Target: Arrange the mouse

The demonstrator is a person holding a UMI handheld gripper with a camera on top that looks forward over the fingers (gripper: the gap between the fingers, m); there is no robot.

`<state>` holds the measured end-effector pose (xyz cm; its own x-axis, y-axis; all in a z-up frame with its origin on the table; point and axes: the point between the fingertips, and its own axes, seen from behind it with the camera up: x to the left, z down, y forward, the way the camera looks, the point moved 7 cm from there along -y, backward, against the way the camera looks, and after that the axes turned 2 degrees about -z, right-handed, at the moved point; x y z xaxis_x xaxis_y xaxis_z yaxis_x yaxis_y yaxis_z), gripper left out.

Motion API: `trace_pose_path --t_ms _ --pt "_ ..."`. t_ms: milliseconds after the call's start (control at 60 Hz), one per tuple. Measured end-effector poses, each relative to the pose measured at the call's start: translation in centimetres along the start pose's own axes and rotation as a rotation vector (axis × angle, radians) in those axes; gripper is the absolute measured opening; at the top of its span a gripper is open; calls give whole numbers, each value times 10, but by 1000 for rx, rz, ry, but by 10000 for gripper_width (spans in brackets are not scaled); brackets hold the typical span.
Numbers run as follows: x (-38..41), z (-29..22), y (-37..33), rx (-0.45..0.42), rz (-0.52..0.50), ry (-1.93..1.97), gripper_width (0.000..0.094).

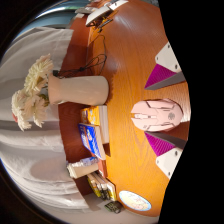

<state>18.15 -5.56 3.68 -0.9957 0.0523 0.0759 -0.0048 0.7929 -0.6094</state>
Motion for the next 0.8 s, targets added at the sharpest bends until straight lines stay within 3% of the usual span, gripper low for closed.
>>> trace_pose_path --t_ms 50,133,300,417,483,567,800 --pt "0 -2 3 1 -1 15 743" --pt "1 -3 7 8 13 24 536" --pt "1 -4 10 15 51 51 465" --pt "2 -7 12 64 76 47 386" --pt "5 -15 9 94 96 56 386" --pt "15 -53 -8 34 127 49 388" --pt "109 -203 -94 -251 146 12 390"
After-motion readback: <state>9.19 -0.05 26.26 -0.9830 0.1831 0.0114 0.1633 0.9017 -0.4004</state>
